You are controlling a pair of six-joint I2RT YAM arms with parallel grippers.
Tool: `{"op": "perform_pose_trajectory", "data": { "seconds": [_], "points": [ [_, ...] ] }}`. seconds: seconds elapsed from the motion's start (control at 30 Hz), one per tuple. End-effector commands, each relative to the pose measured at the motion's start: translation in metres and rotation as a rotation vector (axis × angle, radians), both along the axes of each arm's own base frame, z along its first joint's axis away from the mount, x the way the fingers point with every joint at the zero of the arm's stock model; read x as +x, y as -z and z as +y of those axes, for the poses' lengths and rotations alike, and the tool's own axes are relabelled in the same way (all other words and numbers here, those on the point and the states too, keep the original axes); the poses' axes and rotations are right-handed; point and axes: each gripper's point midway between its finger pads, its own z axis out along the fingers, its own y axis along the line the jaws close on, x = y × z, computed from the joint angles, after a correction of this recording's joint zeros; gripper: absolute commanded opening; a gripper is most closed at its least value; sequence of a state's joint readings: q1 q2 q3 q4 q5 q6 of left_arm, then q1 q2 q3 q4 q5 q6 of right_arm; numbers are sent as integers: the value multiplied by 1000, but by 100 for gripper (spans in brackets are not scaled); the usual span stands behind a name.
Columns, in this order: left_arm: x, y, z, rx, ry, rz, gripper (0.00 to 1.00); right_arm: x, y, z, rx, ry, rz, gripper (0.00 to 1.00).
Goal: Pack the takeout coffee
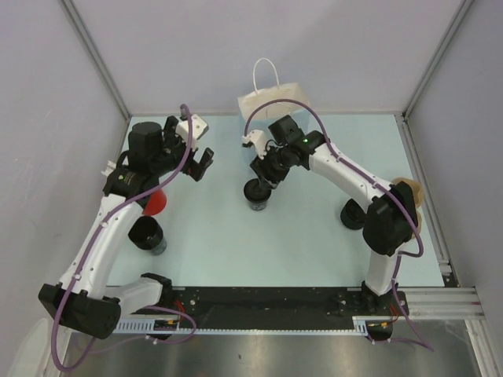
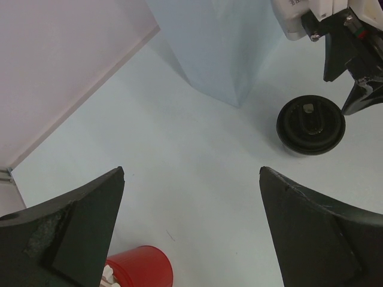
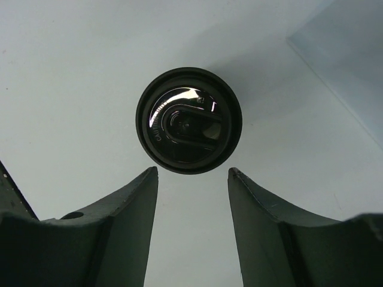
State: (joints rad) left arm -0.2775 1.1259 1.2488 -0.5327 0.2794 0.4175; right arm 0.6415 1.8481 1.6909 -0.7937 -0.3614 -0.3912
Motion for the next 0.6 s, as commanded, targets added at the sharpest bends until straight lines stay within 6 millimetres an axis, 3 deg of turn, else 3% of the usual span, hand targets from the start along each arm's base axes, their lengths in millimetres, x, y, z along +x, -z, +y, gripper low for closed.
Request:
{"op": "perform_pose_trajectory", "data": {
  "seconds": [0.0,0.57],
  "points": [
    [2,-12,0,-34,-22,-34,99,11,0,1,9,39,-23,54],
    [2,0,-2,-37,-21,-7,99,27,29,18,-35,78,-121,39]
  ]
}}
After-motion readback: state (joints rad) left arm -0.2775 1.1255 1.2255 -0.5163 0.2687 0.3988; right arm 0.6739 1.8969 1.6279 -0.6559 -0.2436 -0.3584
